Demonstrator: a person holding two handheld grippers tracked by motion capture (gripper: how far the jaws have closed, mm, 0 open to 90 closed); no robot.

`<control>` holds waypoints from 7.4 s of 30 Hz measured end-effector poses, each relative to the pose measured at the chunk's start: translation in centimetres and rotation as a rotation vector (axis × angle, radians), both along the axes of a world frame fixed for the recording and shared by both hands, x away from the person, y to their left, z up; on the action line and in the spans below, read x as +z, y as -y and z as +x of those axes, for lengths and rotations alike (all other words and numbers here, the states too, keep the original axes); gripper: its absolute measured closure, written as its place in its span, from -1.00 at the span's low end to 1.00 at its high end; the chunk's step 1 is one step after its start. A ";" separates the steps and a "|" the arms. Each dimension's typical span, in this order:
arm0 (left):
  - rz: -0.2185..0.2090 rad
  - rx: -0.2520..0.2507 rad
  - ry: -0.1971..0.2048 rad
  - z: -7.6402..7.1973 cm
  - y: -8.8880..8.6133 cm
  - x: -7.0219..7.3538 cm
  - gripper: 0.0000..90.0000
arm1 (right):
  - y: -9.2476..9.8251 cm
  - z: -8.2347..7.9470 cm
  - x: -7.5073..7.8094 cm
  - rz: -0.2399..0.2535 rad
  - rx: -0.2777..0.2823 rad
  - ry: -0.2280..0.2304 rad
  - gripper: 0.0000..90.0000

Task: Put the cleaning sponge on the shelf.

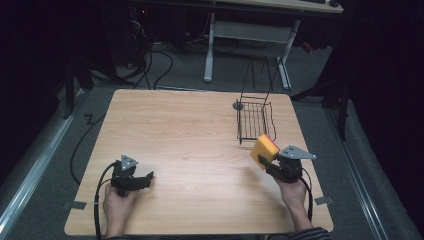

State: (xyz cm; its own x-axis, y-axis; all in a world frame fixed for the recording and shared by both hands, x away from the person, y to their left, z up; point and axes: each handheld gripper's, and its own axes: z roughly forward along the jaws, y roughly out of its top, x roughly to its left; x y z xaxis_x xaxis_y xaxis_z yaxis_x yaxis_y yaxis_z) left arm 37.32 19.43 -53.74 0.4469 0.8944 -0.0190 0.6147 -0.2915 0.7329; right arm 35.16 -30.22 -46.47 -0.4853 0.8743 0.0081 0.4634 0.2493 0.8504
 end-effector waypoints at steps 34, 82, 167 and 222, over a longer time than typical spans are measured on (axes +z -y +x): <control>0.003 -0.002 0.000 0.0 0.0 0.0 -0.61 | 1.8 5.4 2.8 0.012 -0.107 0.023 0.35; 0.004 -0.004 0.000 -0.1 0.0 0.0 -0.61 | -1.1 14.8 1.4 -0.045 -0.176 -0.019 0.35; 0.004 -0.003 0.000 -0.1 0.0 0.0 -0.61 | 1.8 12.0 2.2 0.090 -0.152 -0.125 -0.61; 0.003 -0.003 0.000 -0.1 0.0 0.0 -0.61 | 2.2 1.7 6.6 0.124 -0.044 0.025 -0.28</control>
State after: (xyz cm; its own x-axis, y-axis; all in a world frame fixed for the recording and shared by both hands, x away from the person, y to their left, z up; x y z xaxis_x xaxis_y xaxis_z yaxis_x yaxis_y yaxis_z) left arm 37.26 19.41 -53.74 0.4500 0.8929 -0.0163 0.6138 -0.2960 0.7319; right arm 36.88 -32.45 -39.90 -0.4480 0.8878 0.1054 0.4495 0.1218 0.8849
